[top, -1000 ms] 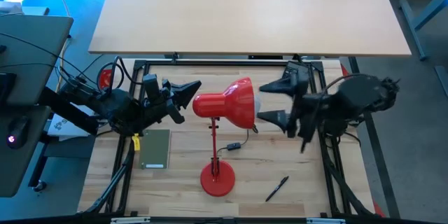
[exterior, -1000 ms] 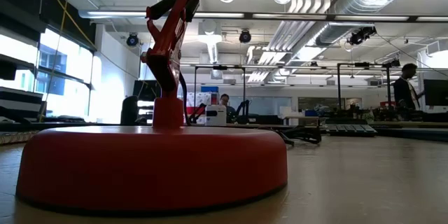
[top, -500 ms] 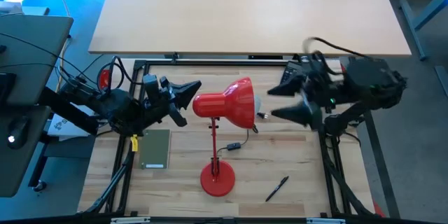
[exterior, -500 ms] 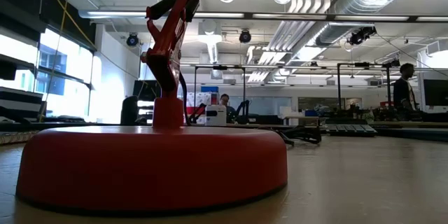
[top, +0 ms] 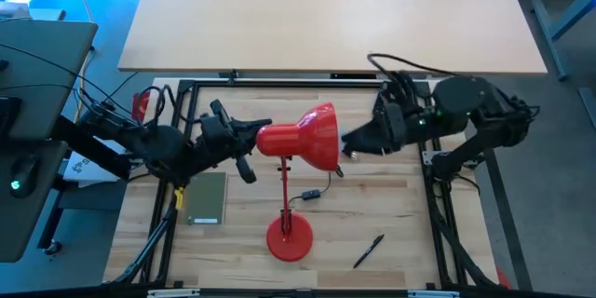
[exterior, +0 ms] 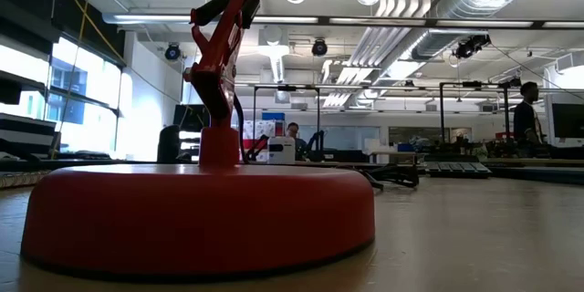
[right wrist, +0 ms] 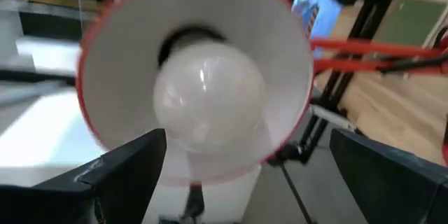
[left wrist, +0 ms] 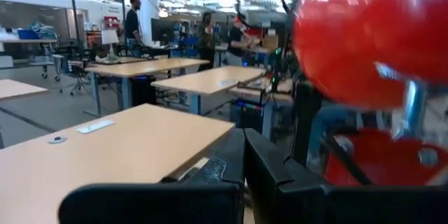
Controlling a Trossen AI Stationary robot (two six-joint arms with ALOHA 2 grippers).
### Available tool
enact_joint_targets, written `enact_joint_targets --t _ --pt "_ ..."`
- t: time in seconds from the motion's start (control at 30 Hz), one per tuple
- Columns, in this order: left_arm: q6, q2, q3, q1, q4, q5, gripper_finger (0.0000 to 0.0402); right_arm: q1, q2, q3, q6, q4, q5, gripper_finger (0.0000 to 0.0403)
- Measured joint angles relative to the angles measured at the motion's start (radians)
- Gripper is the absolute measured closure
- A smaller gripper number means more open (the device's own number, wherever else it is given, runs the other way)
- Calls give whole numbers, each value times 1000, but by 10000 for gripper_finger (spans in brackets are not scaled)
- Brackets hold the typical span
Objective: Screw lightbulb
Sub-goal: Insert the white lightbulb into the red lamp
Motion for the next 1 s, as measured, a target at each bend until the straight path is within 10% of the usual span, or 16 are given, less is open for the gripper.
enact_joint_targets --t 1.0 --pt "0 0 0 -4 -61 -15 401 -11 9 0 -19 81 25 5"
